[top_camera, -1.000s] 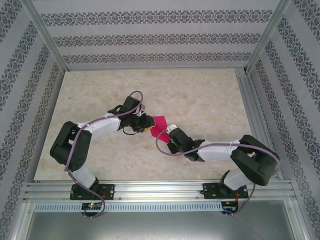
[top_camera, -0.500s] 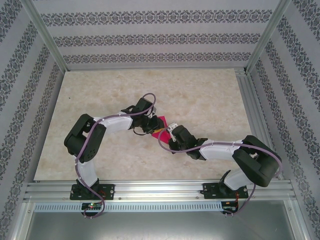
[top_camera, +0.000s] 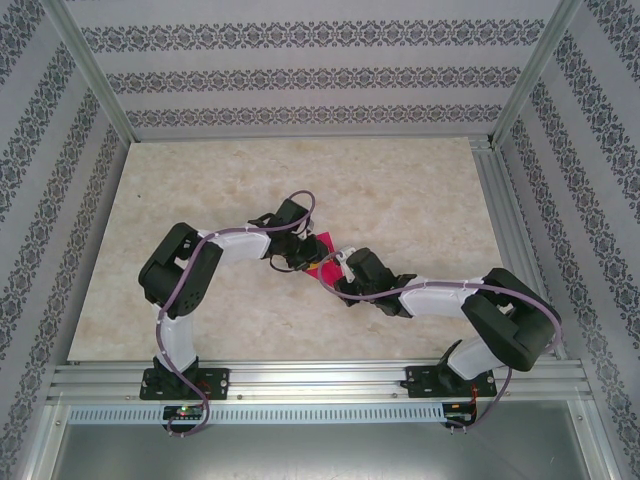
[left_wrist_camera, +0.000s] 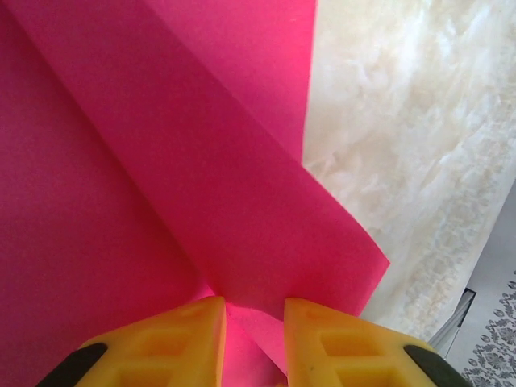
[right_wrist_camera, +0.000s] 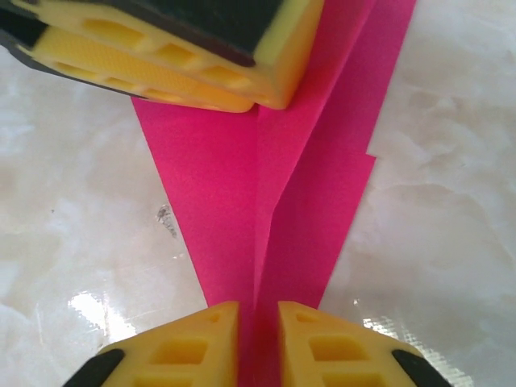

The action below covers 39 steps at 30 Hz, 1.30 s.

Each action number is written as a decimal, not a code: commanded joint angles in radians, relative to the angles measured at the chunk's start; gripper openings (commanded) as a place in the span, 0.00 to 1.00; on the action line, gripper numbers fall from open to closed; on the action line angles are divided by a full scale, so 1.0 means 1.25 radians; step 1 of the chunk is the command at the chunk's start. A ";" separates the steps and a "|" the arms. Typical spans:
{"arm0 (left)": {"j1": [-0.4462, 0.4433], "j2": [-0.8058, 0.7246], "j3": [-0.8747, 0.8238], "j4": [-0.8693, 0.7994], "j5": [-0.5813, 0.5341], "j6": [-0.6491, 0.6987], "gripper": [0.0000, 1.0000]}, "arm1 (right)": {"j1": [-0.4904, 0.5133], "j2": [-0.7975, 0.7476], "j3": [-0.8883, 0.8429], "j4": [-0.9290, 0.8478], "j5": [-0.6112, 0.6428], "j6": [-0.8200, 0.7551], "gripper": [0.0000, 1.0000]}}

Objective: Fold a paper plane with a square sheet of paper (fold left side to right side)
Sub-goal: Fourth fold the wing at the center of the table.

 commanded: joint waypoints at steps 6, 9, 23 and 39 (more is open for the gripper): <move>-0.013 0.013 0.024 0.009 -0.005 0.002 0.27 | -0.106 -0.124 -0.028 0.014 -0.196 0.056 0.40; -0.013 0.013 0.024 0.009 -0.006 0.002 0.27 | -0.187 -0.140 -0.022 0.031 -0.311 0.095 0.44; -0.018 0.010 0.023 0.010 -0.013 0.001 0.27 | -0.359 0.151 0.130 0.150 -0.641 0.251 0.38; -0.021 0.005 0.019 0.003 -0.026 0.003 0.27 | -0.333 0.215 0.182 0.126 -0.627 0.234 0.30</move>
